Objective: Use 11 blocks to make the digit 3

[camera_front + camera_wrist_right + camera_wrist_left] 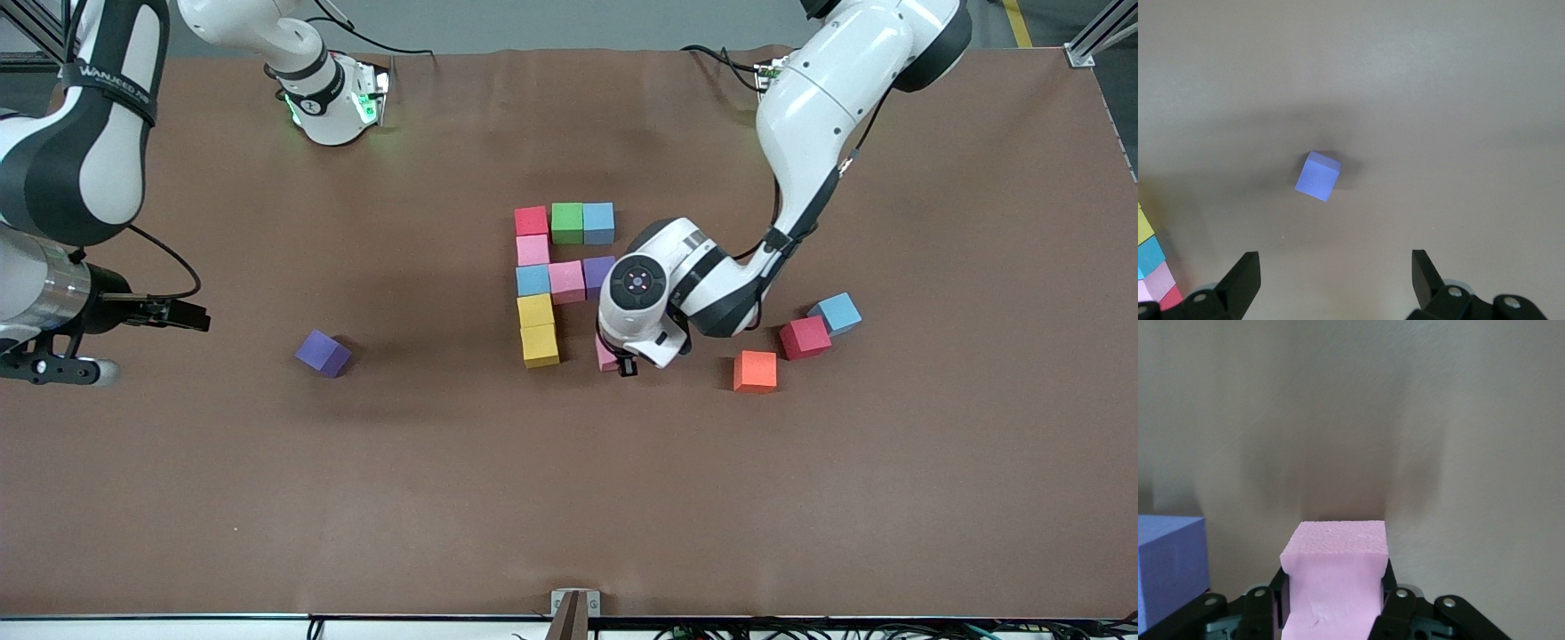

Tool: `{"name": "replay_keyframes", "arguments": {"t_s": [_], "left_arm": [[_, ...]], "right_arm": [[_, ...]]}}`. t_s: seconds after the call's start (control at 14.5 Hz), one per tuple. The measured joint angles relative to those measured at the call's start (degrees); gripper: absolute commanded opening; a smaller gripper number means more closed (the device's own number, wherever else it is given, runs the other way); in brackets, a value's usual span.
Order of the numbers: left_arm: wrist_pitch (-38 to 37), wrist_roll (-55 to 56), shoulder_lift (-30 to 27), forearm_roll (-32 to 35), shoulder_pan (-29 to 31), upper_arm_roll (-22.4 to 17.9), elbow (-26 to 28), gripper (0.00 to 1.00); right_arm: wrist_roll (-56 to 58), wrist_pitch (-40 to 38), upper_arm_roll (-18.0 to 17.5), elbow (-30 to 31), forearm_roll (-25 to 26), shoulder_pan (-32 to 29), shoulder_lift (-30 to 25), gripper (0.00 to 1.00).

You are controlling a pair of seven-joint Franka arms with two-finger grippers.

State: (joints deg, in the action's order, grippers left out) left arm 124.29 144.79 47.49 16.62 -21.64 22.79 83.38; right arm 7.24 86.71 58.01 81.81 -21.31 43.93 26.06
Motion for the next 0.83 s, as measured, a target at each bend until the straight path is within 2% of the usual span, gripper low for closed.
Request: {"name": "replay_keyframes", "arguments": {"t_s": [0.07, 0.14, 0.41, 0.62, 0.69, 0.76, 0.83], "left_arm": [[0.29, 0.63, 0.24, 0.0, -0.49, -0.01, -0.12, 0.29], [0.93, 1.16, 0.4, 0.0, -0.88, -0.05, -0.22, 0.29], [3.55, 2.74, 0.75, 0.0, -3.06, -1.29, -0.5, 0.29], [3.97, 3.44, 0.76, 0.0, -5.01, -2.72, -0.86, 0.3], [4.14, 3.49, 0.78, 0.0, -5.42, -2.9, -0.88, 0.3], [4.2, 3.5, 0.78, 0.0, -5.7, -2.97, -0.9, 0.3], [4.31, 3.5, 0.81, 0.0, -5.96, -3.01, -0.92, 0.3]], "right_arm": [[0.0, -0.49, -2.41, -1.01, 0.18, -2.52, -0.2, 1.0], [0.0, -0.81, -6.69, -2.35, 1.26, -6.42, -0.69, 1.0], [-6.87, -0.86, -33.82, -4.98, 14.17, -26.39, -5.98, 1.0], [-11.15, -1.79, -53.6, -4.93, 19.4, -40.49, -9.75, 1.0], [-11.57, -1.95, -58.11, -4.51, 19.97, -44.23, -10.84, 1.0], [-11.61, -1.95, -60.89, -3.7, 20.25, -46.84, -11.93, 1.0], [-11.61, -1.91, -62.06, -2.81, 20.4, -48.12, -12.8, 1.0]]}}
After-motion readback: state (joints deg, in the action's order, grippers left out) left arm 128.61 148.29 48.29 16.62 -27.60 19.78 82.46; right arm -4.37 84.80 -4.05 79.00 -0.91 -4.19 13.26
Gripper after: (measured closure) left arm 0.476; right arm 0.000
